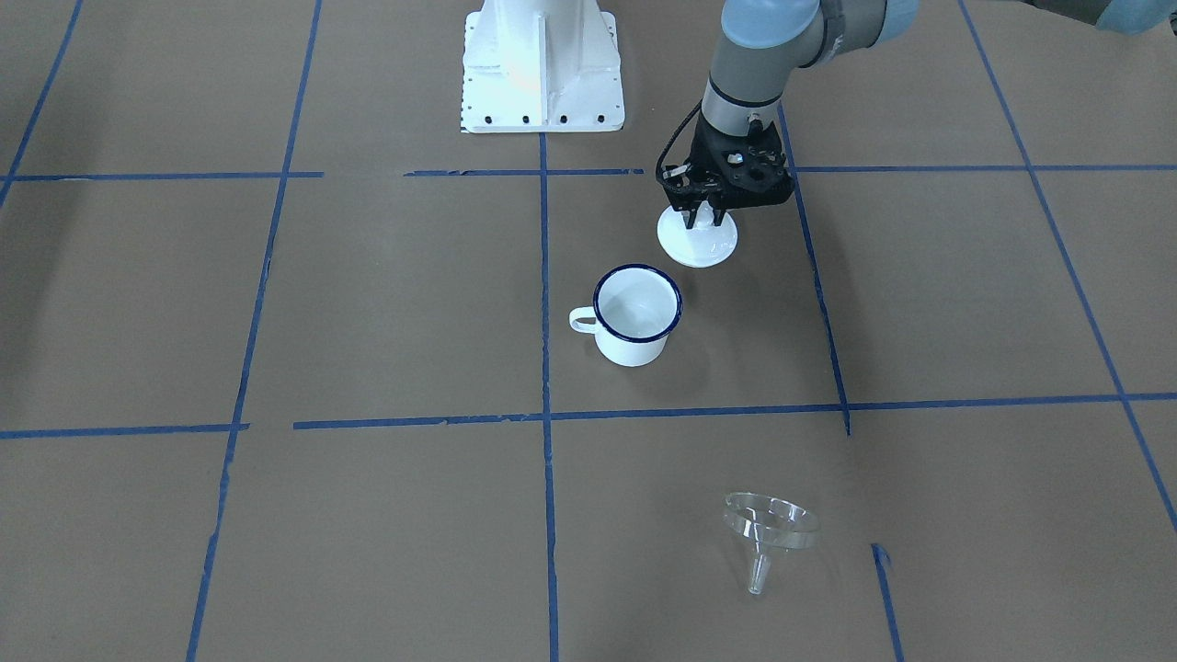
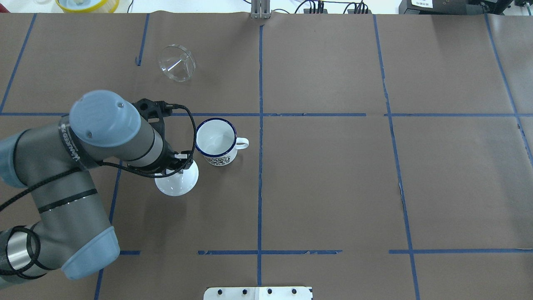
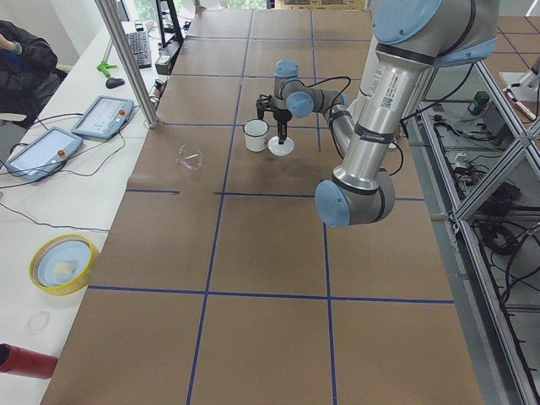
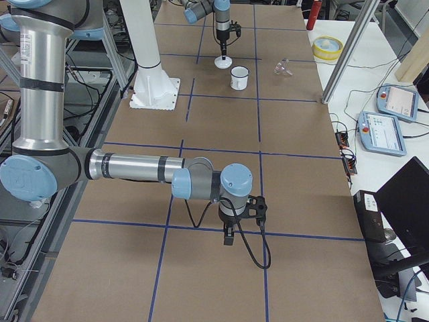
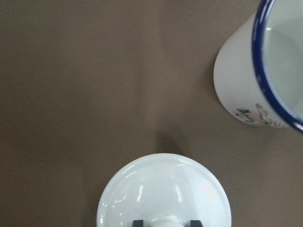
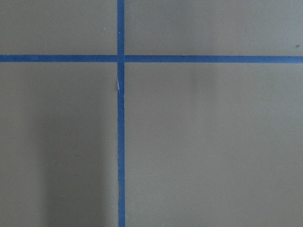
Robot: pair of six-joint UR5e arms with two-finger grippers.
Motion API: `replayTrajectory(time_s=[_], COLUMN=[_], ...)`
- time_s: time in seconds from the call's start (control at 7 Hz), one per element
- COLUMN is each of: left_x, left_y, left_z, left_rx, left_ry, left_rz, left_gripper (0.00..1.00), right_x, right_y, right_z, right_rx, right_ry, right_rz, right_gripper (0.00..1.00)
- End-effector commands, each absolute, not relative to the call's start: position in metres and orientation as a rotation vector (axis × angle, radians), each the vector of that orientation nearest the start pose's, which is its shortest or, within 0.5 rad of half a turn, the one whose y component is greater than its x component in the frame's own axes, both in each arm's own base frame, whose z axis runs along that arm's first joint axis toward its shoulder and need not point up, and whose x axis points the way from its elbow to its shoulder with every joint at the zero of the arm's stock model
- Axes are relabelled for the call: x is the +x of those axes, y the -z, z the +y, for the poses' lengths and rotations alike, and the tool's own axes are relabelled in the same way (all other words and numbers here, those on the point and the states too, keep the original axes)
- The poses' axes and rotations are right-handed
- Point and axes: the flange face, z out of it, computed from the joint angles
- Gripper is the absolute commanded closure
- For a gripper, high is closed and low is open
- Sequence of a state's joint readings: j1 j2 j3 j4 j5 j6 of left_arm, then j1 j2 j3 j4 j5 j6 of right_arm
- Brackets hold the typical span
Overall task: Remove funnel from cup
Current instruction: 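Lift the white lid with the left gripper and carry it over the mug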
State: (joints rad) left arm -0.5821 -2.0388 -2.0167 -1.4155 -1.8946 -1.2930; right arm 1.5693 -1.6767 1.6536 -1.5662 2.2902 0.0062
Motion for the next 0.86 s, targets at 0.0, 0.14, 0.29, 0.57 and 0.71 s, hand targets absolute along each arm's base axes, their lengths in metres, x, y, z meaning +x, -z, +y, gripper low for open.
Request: replayTrajectory(time_s=[0.0,0.14,0.29,0.57,0.71], left_x=[0.374,0.382,0.399,0.433,0.437], left_y=[-0.189,-0.172,-0.153,-0.139,-0.141], left_z=[-0.444,-0.467,-0.485,-0.512,-0.512], left_rx=[0.041,0.026,-0.009,-0.060,-0.071], left_ry=[0.259,0.284,0.288,0.287,0.281], left_rz=[0.829,0.809,0.797,0.775,0.776], left_gripper=[1.00,1.00,1.00,1.00,1.00], right_x=[0.067,0.067,0.067,0.067,0.067], right_y=[-0.671,-0.671,-0.671,-0.671,-0.671], right_z=[-0.446,-0.446,-0.446,-0.446,-0.446], right_rx=[-0.020,-0.020,-0.020,-0.020,-0.020], right_ry=[-0.011,-0.011,-0.011,-0.011,-0.011], right_rz=[-0.719,-0.719,-0.719,-0.719,-0.719], right_gripper=[0.00,0.00,0.00,0.00,0.00])
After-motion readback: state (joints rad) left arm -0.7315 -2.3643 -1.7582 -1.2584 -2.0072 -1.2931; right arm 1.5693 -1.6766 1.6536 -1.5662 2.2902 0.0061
